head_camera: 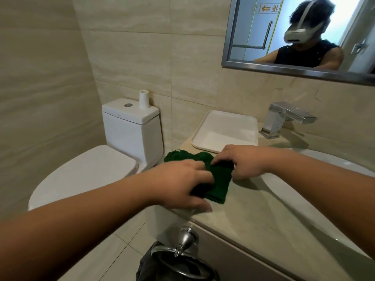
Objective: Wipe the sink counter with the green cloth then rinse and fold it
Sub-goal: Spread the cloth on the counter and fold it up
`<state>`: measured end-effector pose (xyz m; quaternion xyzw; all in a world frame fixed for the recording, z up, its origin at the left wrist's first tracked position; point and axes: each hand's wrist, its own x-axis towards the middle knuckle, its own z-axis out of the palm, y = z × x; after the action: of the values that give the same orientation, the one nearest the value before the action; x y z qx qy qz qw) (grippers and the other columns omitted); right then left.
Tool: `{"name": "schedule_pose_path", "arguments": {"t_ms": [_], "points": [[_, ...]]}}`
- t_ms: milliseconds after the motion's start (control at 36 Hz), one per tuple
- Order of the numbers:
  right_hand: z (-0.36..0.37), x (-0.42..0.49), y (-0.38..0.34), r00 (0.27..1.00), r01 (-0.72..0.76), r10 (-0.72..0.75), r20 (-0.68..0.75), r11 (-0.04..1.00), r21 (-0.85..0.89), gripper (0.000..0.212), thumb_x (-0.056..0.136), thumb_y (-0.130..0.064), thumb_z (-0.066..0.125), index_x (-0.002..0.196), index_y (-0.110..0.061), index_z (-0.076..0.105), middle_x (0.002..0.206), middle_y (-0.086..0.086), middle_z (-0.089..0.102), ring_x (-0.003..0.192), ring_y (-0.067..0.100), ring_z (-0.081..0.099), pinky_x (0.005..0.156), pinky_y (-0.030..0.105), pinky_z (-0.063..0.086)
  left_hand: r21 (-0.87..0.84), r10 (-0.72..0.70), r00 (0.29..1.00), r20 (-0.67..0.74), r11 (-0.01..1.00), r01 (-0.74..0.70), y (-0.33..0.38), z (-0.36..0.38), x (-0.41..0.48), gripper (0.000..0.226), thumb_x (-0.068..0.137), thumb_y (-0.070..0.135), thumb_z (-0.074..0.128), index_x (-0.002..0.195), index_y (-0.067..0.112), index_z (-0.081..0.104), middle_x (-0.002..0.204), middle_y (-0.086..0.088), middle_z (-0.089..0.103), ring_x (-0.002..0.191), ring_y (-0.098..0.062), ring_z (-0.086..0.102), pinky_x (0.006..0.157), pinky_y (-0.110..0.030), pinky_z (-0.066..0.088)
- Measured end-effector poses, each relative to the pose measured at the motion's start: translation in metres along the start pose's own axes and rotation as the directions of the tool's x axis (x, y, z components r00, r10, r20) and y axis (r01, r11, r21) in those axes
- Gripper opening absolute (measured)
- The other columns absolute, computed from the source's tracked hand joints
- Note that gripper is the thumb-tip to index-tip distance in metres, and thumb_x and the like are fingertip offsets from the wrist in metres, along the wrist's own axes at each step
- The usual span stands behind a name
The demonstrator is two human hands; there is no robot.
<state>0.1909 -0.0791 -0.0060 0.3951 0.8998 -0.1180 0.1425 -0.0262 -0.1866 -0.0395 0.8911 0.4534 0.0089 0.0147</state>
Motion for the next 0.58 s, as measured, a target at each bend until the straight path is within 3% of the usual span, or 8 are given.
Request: {"name": "schedule_pose_path", "arguments": {"t_ms": [111,250,306,389,444,528,583], "points": [[0.003,-0.011,0.01,1.0,-0.002,0.002,0.015,1.0,0.004,0.067,0.087,-0.02,0.07,0.144,-0.049,0.049,0.128,-0.009,0.048,0.112,0.015,0.051,0.095,0.032,0.047,0.064,0.028,0.999,-0.031,0.998,-0.026,0.005,0.009,0.006,0.06,0.089,0.083,0.044,0.132,0.041,0.05,0.114,0.01,0.05,0.101,-0.014,0.049,0.085,-0.036,0.052],[0.003,-0.023,0.022,1.0,0.012,-0.011,-0.011,0.999,0.034,0.037,0.097,-0.027,0.064,0.132,-0.042,0.068,0.112,-0.016,0.059,0.1,0.01,0.058,0.088,0.027,0.05,0.055,0.065,0.994,-0.086,0.997,-0.06,0.012,0.01,0.009,0.032,0.098,0.061,0.05,0.115,0.035,0.06,0.102,0.008,0.054,0.09,-0.014,0.053,0.08,-0.037,0.053],[0.0,-0.027,0.027,1.0,0.012,-0.012,-0.008,0.997,0.076,0.029,0.097,-0.029,0.065,0.122,-0.039,0.074,0.108,-0.017,0.063,0.096,0.007,0.06,0.085,0.026,0.051,-0.001,0.059,0.994,-0.093,0.998,-0.059,0.013,0.005,0.008,0.023,0.099,0.048,0.053,0.107,0.029,0.065,0.096,0.006,0.058,0.085,-0.015,0.057,0.077,-0.038,0.054],[-0.008,-0.028,0.033,1.0,0.014,-0.014,-0.005,0.988,0.155,0.016,0.084,-0.041,0.07,0.097,-0.047,0.077,0.108,-0.015,0.065,0.099,0.007,0.062,0.092,0.034,0.053,-0.209,-0.046,0.998,-0.05,0.977,0.035,0.009,-0.008,0.005,0.012,0.098,0.036,0.059,0.09,0.028,0.06,0.083,0.003,0.062,0.074,-0.015,0.059,0.068,-0.035,0.052],[-0.016,-0.027,0.031,1.0,0.02,-0.014,-0.025,0.964,0.267,0.018,0.075,-0.043,0.069,0.09,-0.04,0.079,0.108,-0.008,0.07,0.1,0.012,0.066,0.095,0.038,0.054,-0.387,-0.135,0.991,-0.018,0.915,0.118,0.0,-0.015,-0.001,0.012,0.098,0.033,0.062,0.088,0.025,0.063,0.081,0.002,0.064,0.072,-0.014,0.061,0.068,-0.035,0.053],[-0.025,-0.02,0.024,0.996,0.033,0.007,-0.086,0.887,0.461,0.024,0.078,-0.031,0.065,0.093,-0.021,0.08,0.103,0.019,0.072,0.088,0.029,0.063,0.085,0.042,0.05,-0.63,-0.279,0.96,-0.024,0.75,0.202,-0.017,-0.019,-0.011,0.019,0.099,0.027,0.063,0.085,0.015,0.066,0.081,-0.008,0.066,0.075,-0.021,0.066,0.074,-0.036,0.056],[-0.028,-0.008,0.02,0.988,0.05,0.038,-0.147,0.832,0.552,0.019,0.087,-0.022,0.062,0.093,-0.012,0.077,0.093,0.018,0.071,0.086,0.028,0.064,0.086,0.042,0.054,-0.775,-0.387,0.922,-0.001,0.583,0.244,-0.03,-0.017,-0.016,0.021,0.1,0.023,0.062,0.083,0.013,0.067,0.084,-0.01,0.073,0.08,-0.022,0.073,0.081,-0.039,0.061]]}}
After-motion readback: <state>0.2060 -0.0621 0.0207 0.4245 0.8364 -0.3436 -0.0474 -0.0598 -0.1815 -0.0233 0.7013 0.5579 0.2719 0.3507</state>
